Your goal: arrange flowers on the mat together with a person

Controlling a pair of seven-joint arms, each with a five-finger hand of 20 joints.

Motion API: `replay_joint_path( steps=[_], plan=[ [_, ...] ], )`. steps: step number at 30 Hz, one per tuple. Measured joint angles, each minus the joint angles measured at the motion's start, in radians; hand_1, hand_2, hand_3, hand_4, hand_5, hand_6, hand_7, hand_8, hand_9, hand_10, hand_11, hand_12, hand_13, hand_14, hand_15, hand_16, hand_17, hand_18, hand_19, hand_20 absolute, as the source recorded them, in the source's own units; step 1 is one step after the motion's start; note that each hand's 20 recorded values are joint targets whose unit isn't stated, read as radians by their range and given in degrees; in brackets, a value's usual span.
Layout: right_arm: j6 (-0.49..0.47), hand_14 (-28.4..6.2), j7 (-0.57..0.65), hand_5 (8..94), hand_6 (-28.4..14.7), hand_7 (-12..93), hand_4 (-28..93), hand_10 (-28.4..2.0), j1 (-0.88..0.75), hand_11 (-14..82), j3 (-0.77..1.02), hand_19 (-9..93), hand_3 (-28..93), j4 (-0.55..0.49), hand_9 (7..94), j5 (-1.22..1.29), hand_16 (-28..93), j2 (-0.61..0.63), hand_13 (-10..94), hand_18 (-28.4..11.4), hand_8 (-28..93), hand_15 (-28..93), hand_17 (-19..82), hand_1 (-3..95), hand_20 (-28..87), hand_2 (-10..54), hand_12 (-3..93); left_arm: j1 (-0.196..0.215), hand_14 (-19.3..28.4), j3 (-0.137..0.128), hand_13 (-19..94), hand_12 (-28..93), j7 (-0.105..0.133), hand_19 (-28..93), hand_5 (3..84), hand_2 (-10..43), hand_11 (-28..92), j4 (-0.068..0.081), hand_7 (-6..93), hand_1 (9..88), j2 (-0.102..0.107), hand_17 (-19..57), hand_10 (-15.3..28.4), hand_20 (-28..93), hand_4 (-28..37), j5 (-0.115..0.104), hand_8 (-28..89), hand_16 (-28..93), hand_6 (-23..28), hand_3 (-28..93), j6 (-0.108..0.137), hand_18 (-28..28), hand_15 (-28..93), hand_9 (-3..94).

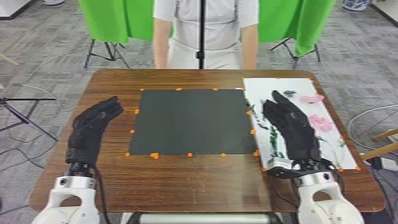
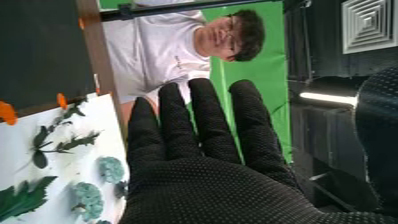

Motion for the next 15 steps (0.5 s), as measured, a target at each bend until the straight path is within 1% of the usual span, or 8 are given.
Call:
replay_joint_path(
  steps=[1,2,3,7,10,15],
  plan=[
    [0.000,-14.0,-0.001,34.4,-3.4,9,-16,-15.0,0.001,3.7,0.001,1,77,0.000,38.1,-0.001,17,0.000,28,-9.0,-8,6,16,13.0,20,-4.2,12.6,0.000,16.5,0.001,35,15,0.004,7,48.5,-6.7,18,0.000,15.5,32.0,0.001,7.3,12.6,20,-13.5,-0.014,-6,5,3.3,63,0.001,12.4,17,42.9],
    [0.000,-13.5,-0.002,34.4,-3.4,9,-16,-15.0,0.001,3.7,0.001,1,77,-0.001,38.2,-0.001,16,0.000,28,-8.8,-8,6,16,13.1,20,-4.3,12.6,0.000,16.5,0.002,35,15,0.008,7,48.5,-6.7,18,0.001,15.5,32.0,0.001,7.3,12.6,20,-13.5,-0.021,-6,5,3.3,63,0.002,12.4,17,42.9],
    [0.000,-13.3,-0.002,34.5,-3.4,9,-16,-14.9,0.001,3.7,0.002,1,78,-0.001,38.3,-0.001,16,0.000,29,-8.8,-8,6,16,13.0,20,-4.4,12.6,0.000,16.5,0.003,35,15,0.011,7,48.5,-6.7,18,0.001,15.5,32.0,0.001,7.3,12.6,20,-13.6,-0.024,-6,5,3.3,63,0.003,12.3,17,43.0],
    [0.010,-12.7,-0.002,34.5,-3.4,9,-16,-14.8,0.000,3.8,0.002,1,78,-0.001,38.5,0.000,16,0.008,29,-8.7,-8,6,17,13.3,20,-5.3,12.8,0.000,16.4,0.008,35,15,0.019,7,48.6,-6.7,18,0.003,15.5,32.0,0.001,7.4,12.5,20,-13.6,-0.020,-6,4,3.3,63,0.004,12.2,17,43.0],
    [0.014,-12.6,-0.002,34.6,-3.4,9,-16,-14.8,0.001,3.8,0.005,1,78,-0.001,38.6,0.000,15,0.015,29,-8.7,-8,7,17,13.8,20,-5.8,13.0,0.000,16.4,0.011,35,15,0.020,7,48.6,-6.7,18,0.003,15.6,32.0,0.000,7.5,12.5,20,-13.6,-0.016,-6,4,3.3,63,0.005,12.2,17,43.0],
    [0.014,-12.6,-0.002,34.6,-3.3,9,-17,-14.8,0.006,3.8,0.006,1,78,0.000,38.7,-0.001,15,0.019,29,-8.9,-8,7,17,14.1,21,-6.3,13.2,0.001,16.4,0.011,35,15,0.020,7,48.6,-6.7,18,0.003,15.7,32.0,-0.001,7.5,12.5,20,-13.7,-0.015,-6,4,3.3,63,0.008,12.1,17,42.9]
  ],
)
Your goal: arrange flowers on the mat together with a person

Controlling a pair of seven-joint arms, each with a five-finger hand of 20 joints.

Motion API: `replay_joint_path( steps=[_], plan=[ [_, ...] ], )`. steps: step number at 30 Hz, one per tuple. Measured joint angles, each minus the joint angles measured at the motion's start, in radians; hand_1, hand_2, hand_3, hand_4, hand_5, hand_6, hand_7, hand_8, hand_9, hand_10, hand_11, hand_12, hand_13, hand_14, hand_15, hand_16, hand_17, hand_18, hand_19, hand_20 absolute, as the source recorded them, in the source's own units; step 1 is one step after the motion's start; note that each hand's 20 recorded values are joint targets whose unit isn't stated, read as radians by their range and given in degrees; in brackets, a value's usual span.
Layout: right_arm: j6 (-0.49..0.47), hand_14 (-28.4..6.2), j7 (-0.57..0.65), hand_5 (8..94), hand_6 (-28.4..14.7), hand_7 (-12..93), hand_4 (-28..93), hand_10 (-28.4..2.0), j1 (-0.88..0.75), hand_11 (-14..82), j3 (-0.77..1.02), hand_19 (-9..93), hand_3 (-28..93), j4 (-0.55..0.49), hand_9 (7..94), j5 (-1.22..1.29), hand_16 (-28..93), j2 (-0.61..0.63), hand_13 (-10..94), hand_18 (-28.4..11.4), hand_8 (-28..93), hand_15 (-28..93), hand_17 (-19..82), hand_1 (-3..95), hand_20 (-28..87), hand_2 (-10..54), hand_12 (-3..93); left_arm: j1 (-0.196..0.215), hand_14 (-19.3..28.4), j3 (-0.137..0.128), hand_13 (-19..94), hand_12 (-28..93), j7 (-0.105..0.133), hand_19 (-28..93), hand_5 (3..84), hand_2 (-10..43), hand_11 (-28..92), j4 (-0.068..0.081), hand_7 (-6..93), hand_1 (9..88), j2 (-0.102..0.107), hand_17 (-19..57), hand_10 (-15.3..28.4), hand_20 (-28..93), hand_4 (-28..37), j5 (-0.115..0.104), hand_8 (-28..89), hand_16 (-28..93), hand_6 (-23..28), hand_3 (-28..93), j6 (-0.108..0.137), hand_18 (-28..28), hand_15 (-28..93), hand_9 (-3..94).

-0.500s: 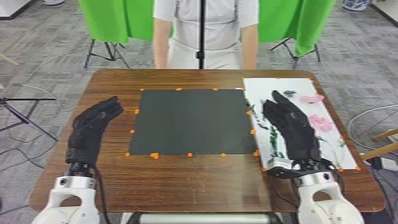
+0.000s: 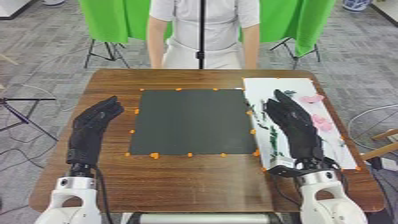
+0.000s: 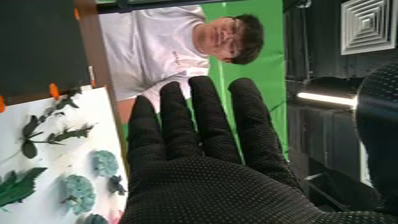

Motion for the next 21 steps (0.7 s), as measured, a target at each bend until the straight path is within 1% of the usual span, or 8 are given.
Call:
replay_joint_path(
  steps=[12,21],
  plan=[
    [0.001,-12.9,0.003,34.7,-3.2,10,-17,-14.8,0.000,3.8,0.006,2,78,0.000,38.9,0.000,15,0.001,29,-9.8,-8,8,17,14.1,21,-6.3,13.4,0.003,16.3,0.000,35,15,-0.006,6,48.6,-6.4,18,0.000,15.5,31.8,-0.006,7.4,12.6,21,-13.7,0.006,-6,4,3.4,63,0.000,11.9,17,42.9],
    [0.001,-13.1,0.004,34.8,-3.2,9,-17,-14.8,0.000,3.8,0.007,2,78,-0.001,38.9,0.000,14,0.001,29,-9.9,-8,8,17,14.1,21,-6.2,13.4,0.002,16.4,0.000,34,15,-0.018,6,48.6,-6.1,18,-0.001,15.5,32.1,-0.009,7.2,12.5,20,-13.8,0.011,-6,5,3.4,62,0.000,11.9,17,42.9]
  ],
)
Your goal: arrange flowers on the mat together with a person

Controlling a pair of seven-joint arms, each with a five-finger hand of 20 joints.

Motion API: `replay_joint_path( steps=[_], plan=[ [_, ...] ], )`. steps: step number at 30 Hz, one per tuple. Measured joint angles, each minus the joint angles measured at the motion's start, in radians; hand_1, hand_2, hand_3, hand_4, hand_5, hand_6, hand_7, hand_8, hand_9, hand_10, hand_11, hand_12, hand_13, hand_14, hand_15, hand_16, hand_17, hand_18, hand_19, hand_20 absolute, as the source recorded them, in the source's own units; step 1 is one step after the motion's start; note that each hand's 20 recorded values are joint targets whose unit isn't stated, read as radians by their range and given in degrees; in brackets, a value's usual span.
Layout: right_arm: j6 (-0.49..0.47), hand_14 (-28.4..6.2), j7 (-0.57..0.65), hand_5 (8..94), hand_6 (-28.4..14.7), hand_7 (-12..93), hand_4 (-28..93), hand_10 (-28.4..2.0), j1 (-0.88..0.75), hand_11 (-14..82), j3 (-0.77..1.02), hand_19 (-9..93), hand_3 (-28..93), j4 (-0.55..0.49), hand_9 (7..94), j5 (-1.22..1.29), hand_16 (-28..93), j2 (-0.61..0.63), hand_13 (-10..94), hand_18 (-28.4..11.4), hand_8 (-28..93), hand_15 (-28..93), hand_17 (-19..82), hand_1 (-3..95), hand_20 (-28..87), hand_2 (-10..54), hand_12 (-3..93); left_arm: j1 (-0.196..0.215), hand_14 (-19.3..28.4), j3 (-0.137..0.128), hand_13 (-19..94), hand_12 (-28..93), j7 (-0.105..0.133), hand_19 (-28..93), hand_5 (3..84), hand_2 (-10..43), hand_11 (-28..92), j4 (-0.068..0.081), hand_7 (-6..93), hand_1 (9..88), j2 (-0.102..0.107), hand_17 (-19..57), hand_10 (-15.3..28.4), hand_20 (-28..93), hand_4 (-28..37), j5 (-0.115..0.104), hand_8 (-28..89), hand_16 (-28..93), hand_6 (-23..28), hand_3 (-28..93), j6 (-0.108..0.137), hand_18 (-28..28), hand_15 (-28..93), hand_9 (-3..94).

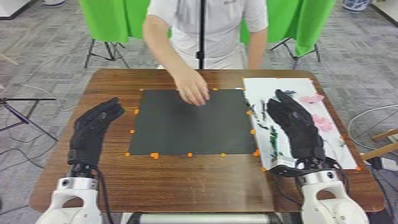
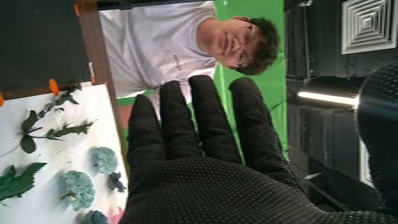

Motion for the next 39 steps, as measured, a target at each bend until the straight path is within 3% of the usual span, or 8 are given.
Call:
replay_joint_path(
  steps=[16,39],
  plan=[
    [-0.013,-12.7,0.006,34.9,-3.1,10,-17,-14.8,-0.001,3.8,0.008,2,78,-0.001,39.0,-0.004,14,-0.006,29,-10.2,-8,8,16,14.1,21,-6.1,13.4,0.005,16.4,0.000,34,15,-0.008,6,48.6,-5.7,18,-0.001,15.4,32.2,0.005,7.0,12.6,20,-13.7,-0.005,-6,4,3.3,62,0.016,11.8,17,42.9],
    [-0.041,-12.8,0.017,34.9,-3.2,9,-17,-14.8,0.003,3.8,0.012,2,78,0.000,38.9,-0.008,14,-0.005,29,-10.2,-8,8,17,14.2,21,-6.1,13.4,0.001,16.4,0.001,34,15,-0.004,6,48.5,-6.0,18,0.001,15.3,32.1,0.012,6.9,12.5,20,-13.6,-0.010,-6,4,3.3,62,0.013,11.7,17,43.1]
  ],
)
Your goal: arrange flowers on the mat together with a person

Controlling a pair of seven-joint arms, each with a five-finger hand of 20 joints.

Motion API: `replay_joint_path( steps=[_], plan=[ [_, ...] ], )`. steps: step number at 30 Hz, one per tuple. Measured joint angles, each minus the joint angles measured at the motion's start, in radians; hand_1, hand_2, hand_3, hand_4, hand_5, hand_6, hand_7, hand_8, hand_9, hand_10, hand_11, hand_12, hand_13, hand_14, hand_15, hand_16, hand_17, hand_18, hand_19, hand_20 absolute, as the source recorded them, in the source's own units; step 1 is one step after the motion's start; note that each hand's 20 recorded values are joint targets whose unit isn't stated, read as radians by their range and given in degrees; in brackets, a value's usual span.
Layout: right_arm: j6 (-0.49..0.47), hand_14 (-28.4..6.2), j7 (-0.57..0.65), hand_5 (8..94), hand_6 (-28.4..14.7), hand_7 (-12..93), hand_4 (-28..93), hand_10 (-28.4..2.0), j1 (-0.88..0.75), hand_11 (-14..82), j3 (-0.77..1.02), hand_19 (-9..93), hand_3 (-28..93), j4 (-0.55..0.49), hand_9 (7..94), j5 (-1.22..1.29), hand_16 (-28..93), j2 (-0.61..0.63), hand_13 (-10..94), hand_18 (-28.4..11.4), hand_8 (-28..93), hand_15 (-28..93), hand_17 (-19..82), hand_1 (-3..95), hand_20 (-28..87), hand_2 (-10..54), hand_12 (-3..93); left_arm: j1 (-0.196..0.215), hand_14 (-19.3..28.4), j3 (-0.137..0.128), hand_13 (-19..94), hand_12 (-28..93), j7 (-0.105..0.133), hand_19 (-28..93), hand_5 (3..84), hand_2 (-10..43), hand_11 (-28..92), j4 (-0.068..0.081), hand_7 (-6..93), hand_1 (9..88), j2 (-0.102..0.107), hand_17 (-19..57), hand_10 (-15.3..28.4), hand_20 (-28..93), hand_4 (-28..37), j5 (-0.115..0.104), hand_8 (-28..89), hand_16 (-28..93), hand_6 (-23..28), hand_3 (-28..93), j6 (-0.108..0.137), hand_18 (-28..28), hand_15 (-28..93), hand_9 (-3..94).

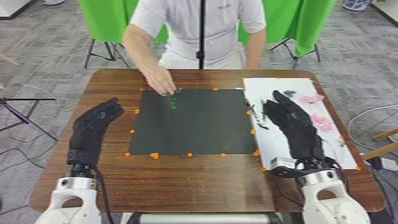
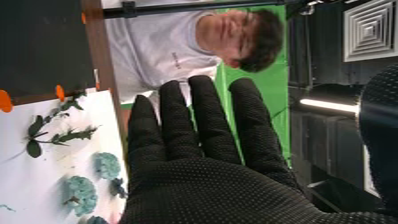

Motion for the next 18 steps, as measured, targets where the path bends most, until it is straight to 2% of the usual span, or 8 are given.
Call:
replay_joint_path(
  steps=[18],
  plan=[
    [-0.029,-13.1,0.008,34.7,-3.0,9,-17,-14.9,0.005,3.7,0.010,2,78,-0.001,38.5,-0.004,14,0.000,28,-10.7,-8,8,16,13.9,21,-6.2,13.4,-0.002,16.4,-0.003,34,15,-0.004,6,48.7,-5.7,18,-0.001,15.1,32.1,0.000,6.9,12.3,20,-13.8,0.000,-6,4,3.1,62,0.000,11.7,17,43.4]
  ],
)
